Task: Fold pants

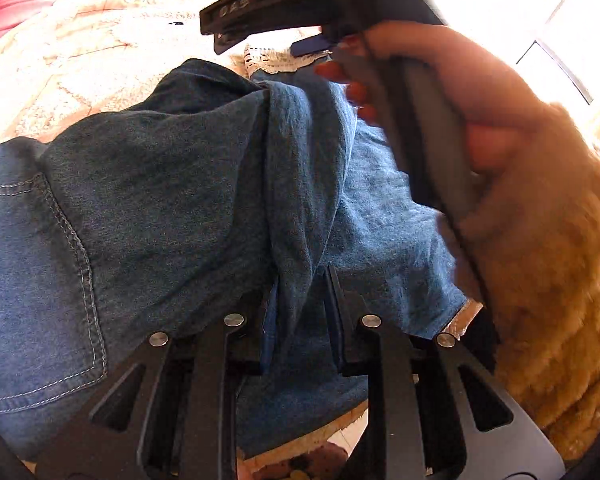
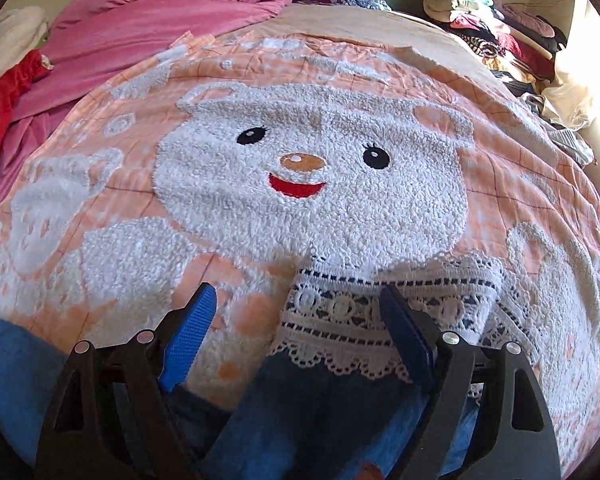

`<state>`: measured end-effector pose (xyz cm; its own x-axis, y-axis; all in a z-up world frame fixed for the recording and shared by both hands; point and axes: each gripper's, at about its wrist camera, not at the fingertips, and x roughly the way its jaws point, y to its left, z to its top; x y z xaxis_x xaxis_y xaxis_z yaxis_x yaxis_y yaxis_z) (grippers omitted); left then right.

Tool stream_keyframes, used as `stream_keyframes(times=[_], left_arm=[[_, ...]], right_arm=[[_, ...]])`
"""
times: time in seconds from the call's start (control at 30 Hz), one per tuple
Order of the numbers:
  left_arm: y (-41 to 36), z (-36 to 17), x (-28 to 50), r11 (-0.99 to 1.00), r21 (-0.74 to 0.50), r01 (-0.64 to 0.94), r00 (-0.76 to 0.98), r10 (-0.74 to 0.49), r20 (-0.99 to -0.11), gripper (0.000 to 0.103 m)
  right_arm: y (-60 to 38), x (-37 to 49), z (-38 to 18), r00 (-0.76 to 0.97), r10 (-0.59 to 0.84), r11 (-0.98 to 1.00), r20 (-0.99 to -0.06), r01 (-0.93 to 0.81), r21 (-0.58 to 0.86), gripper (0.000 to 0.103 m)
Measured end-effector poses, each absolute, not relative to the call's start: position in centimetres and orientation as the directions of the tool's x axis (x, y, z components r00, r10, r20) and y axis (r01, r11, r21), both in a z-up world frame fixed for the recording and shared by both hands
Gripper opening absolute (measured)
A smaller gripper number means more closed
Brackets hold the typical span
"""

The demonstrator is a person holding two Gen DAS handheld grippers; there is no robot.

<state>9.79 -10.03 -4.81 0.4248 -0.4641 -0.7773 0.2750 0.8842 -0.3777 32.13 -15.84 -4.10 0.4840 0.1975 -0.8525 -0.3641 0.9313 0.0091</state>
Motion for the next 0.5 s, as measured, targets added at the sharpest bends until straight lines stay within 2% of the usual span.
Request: stream_keyframes(times=[0.1,0.17,0.23,0.27,0.33,0.4,0.5], left_arm=[[-10.4,-4.8,9.9,0.884,-0.371,0.285,0.424,-0.463,-0.778,0.015],[-10.6,-4.9,10.1,0.881,-0.376,0.287,0.421,-0.468,-0.777,0.015],[-10.5,-4.9,10.2,0.878,-0.385,0.284,0.419,-0.475,-0.774,0.015],[-10.4,-5.0,10.3,0.877,-0.389,0.28,0.419,-0.477,-0.773,0.015],[-10.4,-5.1,10.5,0.878,-0.392,0.275,0.424,-0.476,-0.77,0.015],[-10.1,-5.5,10.8,0.88,-0.389,0.271,0.43,-0.472,-0.77,0.015],[-9.5,-5.7,10.6,0.884,-0.386,0.264,0.442,-0.467,-0.766,0.016]], right_arm=[[-16.1,33.6,-5.8,0.452,0.199,0.939,-0.87,-0.341,0.038,0.082],[-16.1,33.6,-6.2,0.476,0.18,0.935,-0.861,-0.354,0.0,0.072],[-16.6,33.5,-6.1,0.495,0.192,0.935,-0.847,-0.355,0.005,0.054],[-17.3,33.6,-6.0,0.502,0.201,0.939,-0.841,-0.343,0.02,0.039],[-18.8,33.8,-5.7,0.506,0.233,0.944,-0.83,-0.323,0.067,0.019],[-20.1,33.2,-4.9,0.513,0.273,0.939,-0.814,-0.325,0.11,0.012],[-22.2,31.5,-3.3,0.54,0.303,0.939,-0.785,-0.309,0.15,0.01]])
